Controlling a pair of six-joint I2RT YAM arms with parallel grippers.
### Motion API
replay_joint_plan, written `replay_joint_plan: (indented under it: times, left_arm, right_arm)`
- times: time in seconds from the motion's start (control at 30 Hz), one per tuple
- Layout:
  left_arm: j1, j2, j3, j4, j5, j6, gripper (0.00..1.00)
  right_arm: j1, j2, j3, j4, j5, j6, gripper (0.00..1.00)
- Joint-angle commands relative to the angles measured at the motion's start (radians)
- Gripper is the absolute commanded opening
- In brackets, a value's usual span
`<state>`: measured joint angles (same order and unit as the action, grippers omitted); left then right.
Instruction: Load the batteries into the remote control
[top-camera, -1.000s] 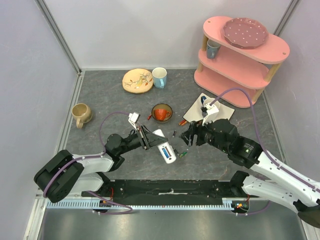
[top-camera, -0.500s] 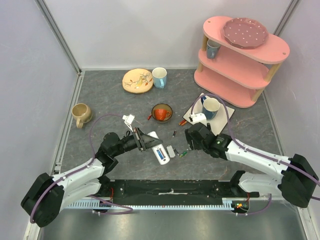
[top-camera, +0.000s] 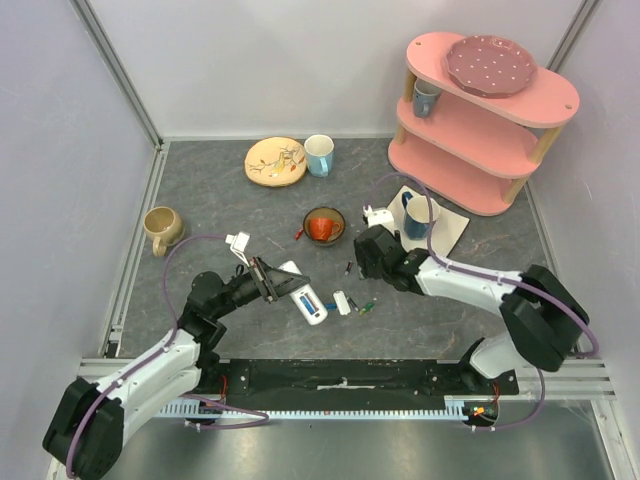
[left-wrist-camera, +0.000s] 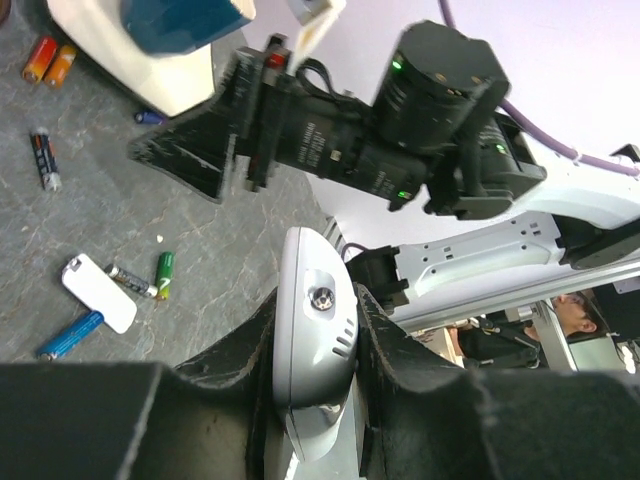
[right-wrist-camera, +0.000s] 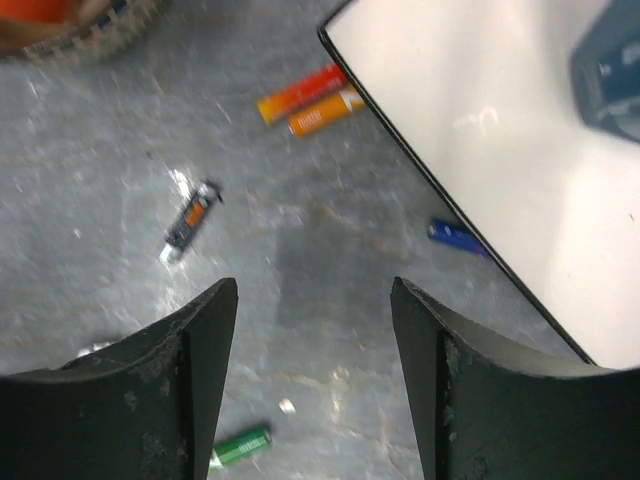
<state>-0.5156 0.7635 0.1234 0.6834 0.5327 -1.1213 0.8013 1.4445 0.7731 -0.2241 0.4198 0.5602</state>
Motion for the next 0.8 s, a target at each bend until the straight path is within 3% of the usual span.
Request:
replay_joint_plan:
  times: [0.0,0.27,0.77]
  left_arm:
    - [0.023,-0.075,0.016,-0.022,0.033,0.004,0.02]
    - [0.038,-0.156,0.002,-0.12,0.009,0.028,0.02]
    - [0.038,-0.161,-0.01,-0.116,0.012,0.028,0.02]
  right_arm:
    - [-0.014,0.103,0.118,0.134,-0.068,-0.011,0.68]
    - [-0.013,0.195,0.147,0.167,-0.22,0.023,0.66]
    - [0.006,0.312,0.166,0.138,-0.158,0.06,0.51]
